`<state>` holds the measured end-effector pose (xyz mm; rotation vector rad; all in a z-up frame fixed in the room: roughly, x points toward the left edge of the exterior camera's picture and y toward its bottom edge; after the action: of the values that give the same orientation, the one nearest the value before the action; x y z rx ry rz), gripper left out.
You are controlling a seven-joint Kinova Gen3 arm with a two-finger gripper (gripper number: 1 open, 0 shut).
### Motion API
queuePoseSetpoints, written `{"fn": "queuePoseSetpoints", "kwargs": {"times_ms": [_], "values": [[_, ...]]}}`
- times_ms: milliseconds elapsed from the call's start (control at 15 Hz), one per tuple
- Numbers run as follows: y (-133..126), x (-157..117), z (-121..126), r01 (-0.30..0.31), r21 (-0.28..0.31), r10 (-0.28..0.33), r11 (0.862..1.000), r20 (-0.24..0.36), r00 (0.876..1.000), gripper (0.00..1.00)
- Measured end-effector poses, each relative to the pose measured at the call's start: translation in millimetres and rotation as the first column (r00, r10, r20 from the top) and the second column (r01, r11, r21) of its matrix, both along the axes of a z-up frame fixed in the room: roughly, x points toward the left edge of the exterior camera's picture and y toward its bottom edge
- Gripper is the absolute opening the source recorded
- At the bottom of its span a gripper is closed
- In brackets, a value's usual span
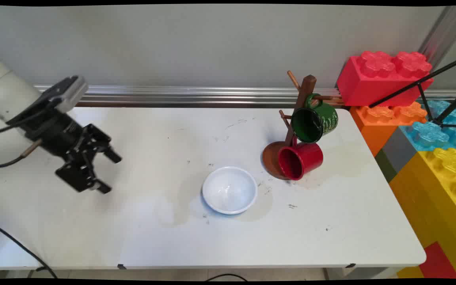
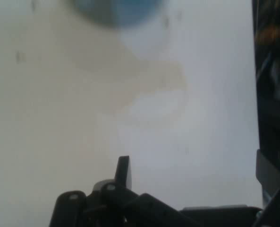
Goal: Pick up the green mug from the rack
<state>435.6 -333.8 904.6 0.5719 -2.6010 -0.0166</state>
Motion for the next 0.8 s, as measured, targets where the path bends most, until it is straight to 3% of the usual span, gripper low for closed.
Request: {"fn": "queuePoseSetpoints", "kwargs": {"times_ms": [200, 467, 800], "values": [[-8.3, -13.7, 10.1, -0.031, -0.040, 0.026, 0.999, -0.116, 0.993, 1.00], [-21.3, -33.8, 25.6, -0.084, -0.091, 0.055, 0.992, -0.280, 0.958, 1.00], [-31.4, -47.6, 36.6, -0.129, -0.127, 0.069, 0.984, -0.393, 0.917, 1.00]]}}
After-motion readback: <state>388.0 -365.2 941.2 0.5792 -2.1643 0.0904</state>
